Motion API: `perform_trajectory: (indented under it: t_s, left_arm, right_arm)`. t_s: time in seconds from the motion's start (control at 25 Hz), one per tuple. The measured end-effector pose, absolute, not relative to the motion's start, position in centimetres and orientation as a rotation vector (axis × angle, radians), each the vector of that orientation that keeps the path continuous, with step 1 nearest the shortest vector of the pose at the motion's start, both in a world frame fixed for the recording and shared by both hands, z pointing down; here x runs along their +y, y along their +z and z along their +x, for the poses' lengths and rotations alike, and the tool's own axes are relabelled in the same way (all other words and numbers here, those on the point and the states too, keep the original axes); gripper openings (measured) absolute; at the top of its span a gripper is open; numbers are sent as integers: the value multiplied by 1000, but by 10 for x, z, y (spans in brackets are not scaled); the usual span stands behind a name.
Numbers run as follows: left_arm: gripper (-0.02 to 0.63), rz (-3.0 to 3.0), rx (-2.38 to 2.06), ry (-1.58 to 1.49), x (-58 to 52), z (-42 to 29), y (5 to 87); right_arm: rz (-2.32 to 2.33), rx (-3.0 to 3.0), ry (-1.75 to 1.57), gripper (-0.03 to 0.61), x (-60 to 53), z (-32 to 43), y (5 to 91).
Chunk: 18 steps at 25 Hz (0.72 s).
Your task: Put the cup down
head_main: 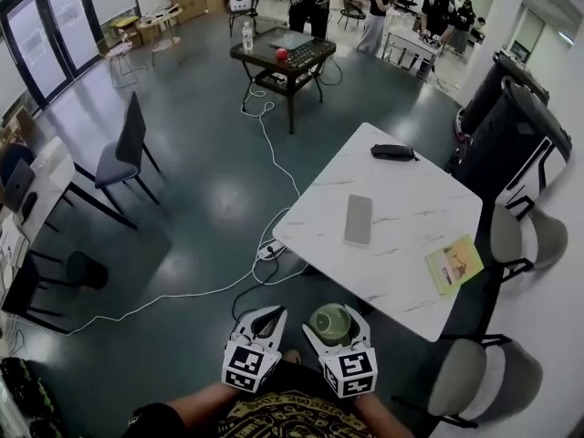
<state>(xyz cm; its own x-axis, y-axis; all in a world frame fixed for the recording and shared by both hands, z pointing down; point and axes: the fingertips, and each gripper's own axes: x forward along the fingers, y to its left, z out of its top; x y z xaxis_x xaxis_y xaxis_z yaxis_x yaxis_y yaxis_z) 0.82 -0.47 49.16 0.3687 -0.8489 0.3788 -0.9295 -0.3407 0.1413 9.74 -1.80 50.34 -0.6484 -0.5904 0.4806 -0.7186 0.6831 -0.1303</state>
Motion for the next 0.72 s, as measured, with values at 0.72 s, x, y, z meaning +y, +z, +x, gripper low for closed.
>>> perform_trajectory:
  t_s: [0.72]
  left_arm:
    - [11,2518,-1285,293,-118,14,476]
  right_arm:
    - [1353,-2327,442,388,-102,107,489]
